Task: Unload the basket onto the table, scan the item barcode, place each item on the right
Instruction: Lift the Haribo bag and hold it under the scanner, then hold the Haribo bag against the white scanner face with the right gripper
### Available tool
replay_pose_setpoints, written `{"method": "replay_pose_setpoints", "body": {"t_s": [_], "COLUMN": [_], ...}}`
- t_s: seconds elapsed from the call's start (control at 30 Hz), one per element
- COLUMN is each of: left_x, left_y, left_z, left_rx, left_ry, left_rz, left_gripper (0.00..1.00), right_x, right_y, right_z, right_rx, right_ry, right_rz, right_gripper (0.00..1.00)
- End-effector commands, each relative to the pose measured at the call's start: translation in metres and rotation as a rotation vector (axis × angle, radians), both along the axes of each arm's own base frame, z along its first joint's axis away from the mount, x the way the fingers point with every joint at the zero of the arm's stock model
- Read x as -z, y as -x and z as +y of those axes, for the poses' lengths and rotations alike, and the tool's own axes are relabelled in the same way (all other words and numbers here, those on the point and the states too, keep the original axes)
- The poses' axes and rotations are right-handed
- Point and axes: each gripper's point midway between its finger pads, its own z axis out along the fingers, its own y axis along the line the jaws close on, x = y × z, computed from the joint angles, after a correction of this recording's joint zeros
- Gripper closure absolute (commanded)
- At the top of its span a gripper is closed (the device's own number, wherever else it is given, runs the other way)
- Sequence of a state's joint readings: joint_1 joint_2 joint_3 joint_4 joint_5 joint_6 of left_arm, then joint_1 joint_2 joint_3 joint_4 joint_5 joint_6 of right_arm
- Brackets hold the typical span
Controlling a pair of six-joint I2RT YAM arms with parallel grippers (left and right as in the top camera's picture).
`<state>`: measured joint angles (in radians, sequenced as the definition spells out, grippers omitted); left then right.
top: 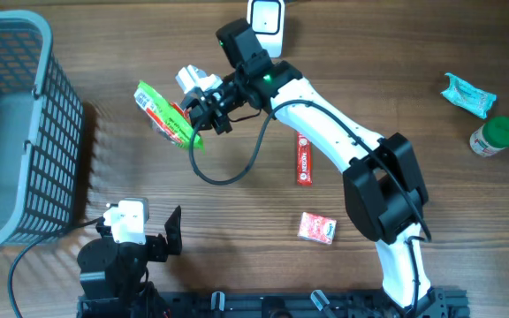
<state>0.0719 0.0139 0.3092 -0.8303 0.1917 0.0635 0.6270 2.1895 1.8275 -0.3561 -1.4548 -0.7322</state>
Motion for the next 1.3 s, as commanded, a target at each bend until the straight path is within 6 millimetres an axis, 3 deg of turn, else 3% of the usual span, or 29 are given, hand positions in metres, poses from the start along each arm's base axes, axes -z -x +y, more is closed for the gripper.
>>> {"method": "replay_pose_setpoints", "body": {"t_s": [0.0, 0.27, 0.4, 0.47, 0.57, 0.67, 0.77, 0.83, 0.93, 1.03, 1.2, 1.27], "left_x": [0.001, 0.001, 0.001, 0.001, 0.001, 0.001, 0.001, 0.001, 0.001, 0.001, 0.001, 0.001], "left_y": [0.0, 0.0, 0.0, 0.0, 0.0, 0.0, 0.0, 0.0, 0.0, 0.0, 0.0, 0.0], "left_z": [-0.001, -0.001, -0.001, -0.001, 0.0, 0.0, -0.001, -0.001, -0.001, 0.0, 0.0, -0.001], "left_rx": [0.008, 0.009, 0.009, 0.008, 0.008, 0.008, 0.008, 0.009, 0.008, 0.008, 0.008, 0.008], "left_ry": [-0.011, -0.011, -0.011, -0.011, -0.011, -0.011, -0.011, -0.011, -0.011, -0.011, -0.011, -0.011], "left_rz": [-0.005, -0.005, -0.005, -0.005, -0.005, -0.005, -0.005, -0.005, -0.005, -0.005, -0.005, -0.005], "left_gripper": [0.0, 0.0, 0.0, 0.0, 0.0, 0.0, 0.0, 0.0, 0.0, 0.0, 0.0, 0.0], "right_x": [-0.029, -0.035, -0.029, -0.012, 0.037, 0.084, 0.111, 0.123, 0.11, 0.083, 0.084, 0.075], "right_y": [0.0, -0.003, -0.007, -0.018, -0.049, -0.073, -0.078, -0.084, -0.094, -0.127, -0.181, -0.204], "right_z": [-0.018, -0.03, -0.027, -0.018, -0.013, -0.033, -0.055, -0.069, -0.062, -0.048, -0.078, -0.088], "right_rx": [-0.056, -0.071, -0.025, 0.097, 0.451, 0.835, 0.995, 1.149, 1.126, 1.101, 1.407, 1.488], "right_ry": [-0.138, -0.136, 0.129, 0.302, 0.603, 0.841, 0.938, 0.994, 0.923, 0.729, 0.52, 0.375], "right_rz": [-0.082, -0.011, 0.36, 0.53, 0.807, 1.116, 1.057, 1.2, 1.308, 1.375, 1.625, 1.708], "right_gripper": [0.96, 0.96, 0.96, 0.96, 0.96, 0.95, 0.96, 0.96, 0.96, 0.96, 0.95, 0.95]}}
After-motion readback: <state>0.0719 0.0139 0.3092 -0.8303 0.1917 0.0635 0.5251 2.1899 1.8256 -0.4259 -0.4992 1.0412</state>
